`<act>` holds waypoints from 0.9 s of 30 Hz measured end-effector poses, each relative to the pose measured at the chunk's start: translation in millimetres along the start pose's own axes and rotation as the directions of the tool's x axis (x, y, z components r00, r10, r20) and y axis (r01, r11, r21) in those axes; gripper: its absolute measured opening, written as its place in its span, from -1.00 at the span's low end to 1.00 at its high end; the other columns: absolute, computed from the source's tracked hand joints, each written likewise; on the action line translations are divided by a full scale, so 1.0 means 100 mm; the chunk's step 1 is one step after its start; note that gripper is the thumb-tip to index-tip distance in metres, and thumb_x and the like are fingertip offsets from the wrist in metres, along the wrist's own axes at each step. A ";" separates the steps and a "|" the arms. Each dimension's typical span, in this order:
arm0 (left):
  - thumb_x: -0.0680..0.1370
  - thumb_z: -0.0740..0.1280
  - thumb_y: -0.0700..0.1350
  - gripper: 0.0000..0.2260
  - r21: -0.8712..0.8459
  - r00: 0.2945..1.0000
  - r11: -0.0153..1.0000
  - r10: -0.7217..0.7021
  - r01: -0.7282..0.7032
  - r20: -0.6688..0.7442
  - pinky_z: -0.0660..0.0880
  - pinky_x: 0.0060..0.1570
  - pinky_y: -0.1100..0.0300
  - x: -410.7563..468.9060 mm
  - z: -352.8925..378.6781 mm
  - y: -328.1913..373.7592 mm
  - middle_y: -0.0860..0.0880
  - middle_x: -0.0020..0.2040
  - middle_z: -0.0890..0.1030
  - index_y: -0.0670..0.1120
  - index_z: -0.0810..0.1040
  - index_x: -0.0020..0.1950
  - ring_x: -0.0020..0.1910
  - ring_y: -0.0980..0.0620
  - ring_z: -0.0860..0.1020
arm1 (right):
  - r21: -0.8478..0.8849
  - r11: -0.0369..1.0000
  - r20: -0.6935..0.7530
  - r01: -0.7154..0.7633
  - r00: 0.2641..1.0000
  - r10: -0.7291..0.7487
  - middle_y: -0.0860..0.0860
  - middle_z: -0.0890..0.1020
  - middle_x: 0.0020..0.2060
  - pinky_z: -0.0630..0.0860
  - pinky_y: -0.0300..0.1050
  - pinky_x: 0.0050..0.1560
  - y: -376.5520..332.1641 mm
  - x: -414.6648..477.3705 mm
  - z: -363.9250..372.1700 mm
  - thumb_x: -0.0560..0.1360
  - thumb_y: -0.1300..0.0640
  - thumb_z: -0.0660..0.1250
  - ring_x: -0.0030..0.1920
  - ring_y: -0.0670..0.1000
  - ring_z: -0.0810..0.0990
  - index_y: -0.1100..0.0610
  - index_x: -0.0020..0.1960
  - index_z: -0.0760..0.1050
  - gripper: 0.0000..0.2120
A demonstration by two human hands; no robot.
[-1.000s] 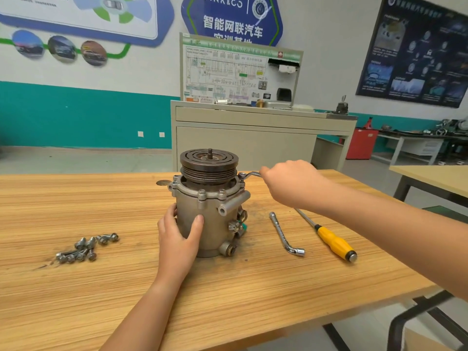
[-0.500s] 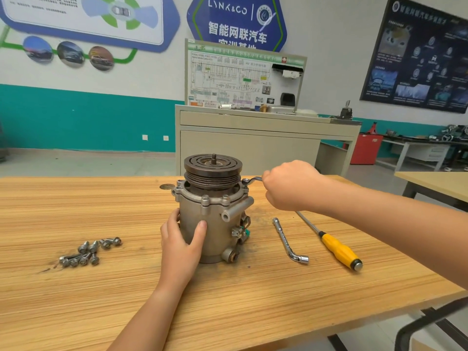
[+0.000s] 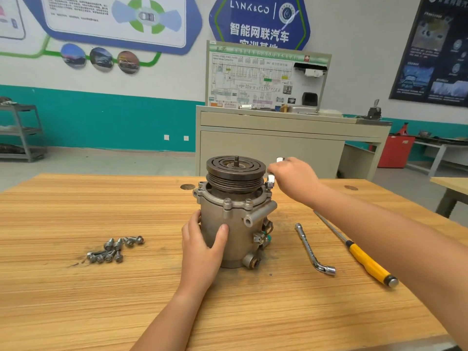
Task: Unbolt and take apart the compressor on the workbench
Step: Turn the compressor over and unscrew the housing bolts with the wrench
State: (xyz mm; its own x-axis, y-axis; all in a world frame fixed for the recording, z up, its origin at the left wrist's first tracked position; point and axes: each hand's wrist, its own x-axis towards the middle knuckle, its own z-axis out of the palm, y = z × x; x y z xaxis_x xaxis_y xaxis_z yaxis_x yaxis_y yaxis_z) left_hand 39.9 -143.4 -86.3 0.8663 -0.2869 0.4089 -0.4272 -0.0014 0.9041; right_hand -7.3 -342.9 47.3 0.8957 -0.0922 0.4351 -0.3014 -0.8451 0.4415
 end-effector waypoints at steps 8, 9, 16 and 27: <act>0.49 0.31 0.04 -0.44 0.021 1.000 1.000 0.005 -0.005 -0.004 0.26 0.32 0.13 0.02 -0.01 0.00 0.07 0.23 0.27 -0.01 0.23 0.45 0.27 0.10 0.31 | 0.466 0.849 -0.076 -0.250 0.944 0.320 0.06 0.53 -0.29 0.39 -0.05 -0.29 0.10 -0.36 -0.10 0.62 0.09 0.03 -0.22 0.17 0.54 0.16 0.18 0.34 -0.78; 0.50 0.31 0.04 -0.44 0.020 1.000 1.000 0.007 -0.007 -0.004 0.25 0.30 0.16 0.02 -0.01 0.00 0.08 0.23 0.27 -0.01 0.22 0.45 0.27 0.11 0.30 | 0.474 0.843 -0.060 -0.252 0.947 0.317 0.02 0.49 -0.33 0.35 -0.08 -0.34 0.10 -0.44 -0.14 0.62 0.08 0.03 -0.26 0.13 0.53 0.14 0.18 0.34 -0.77; 0.51 0.31 0.03 -0.45 0.030 1.000 1.000 0.004 -0.004 -0.006 0.25 0.31 0.14 0.01 0.00 0.00 0.08 0.23 0.26 -0.02 0.22 0.46 0.29 0.09 0.30 | 0.232 0.950 0.122 -0.211 0.975 0.186 -0.01 0.55 -0.21 0.29 -0.21 -0.45 0.01 -0.80 -0.43 0.61 0.06 0.05 -0.28 -0.01 0.47 0.02 0.29 0.35 -0.72; 0.52 0.31 0.02 -0.45 0.014 1.000 1.000 -0.006 0.005 0.010 0.24 0.35 0.11 -0.01 -0.02 0.01 0.09 0.25 0.25 -0.03 0.21 0.46 0.33 0.06 0.29 | -0.199 0.980 0.254 0.011 0.966 0.040 -0.03 0.26 -0.43 0.14 -0.20 -0.53 -0.20 -0.54 -0.80 0.53 0.24 0.12 -0.46 -0.03 0.27 0.12 0.11 0.44 -0.80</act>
State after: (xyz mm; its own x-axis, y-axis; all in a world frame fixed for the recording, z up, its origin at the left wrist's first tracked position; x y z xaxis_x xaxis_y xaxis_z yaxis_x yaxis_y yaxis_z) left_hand 39.1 -141.2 -86.0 0.8660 -0.2969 0.4025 -0.4262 -0.0169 0.9045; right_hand -75.9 -279.0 77.2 0.9364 -0.2571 0.2387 -0.3502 -0.7242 0.5940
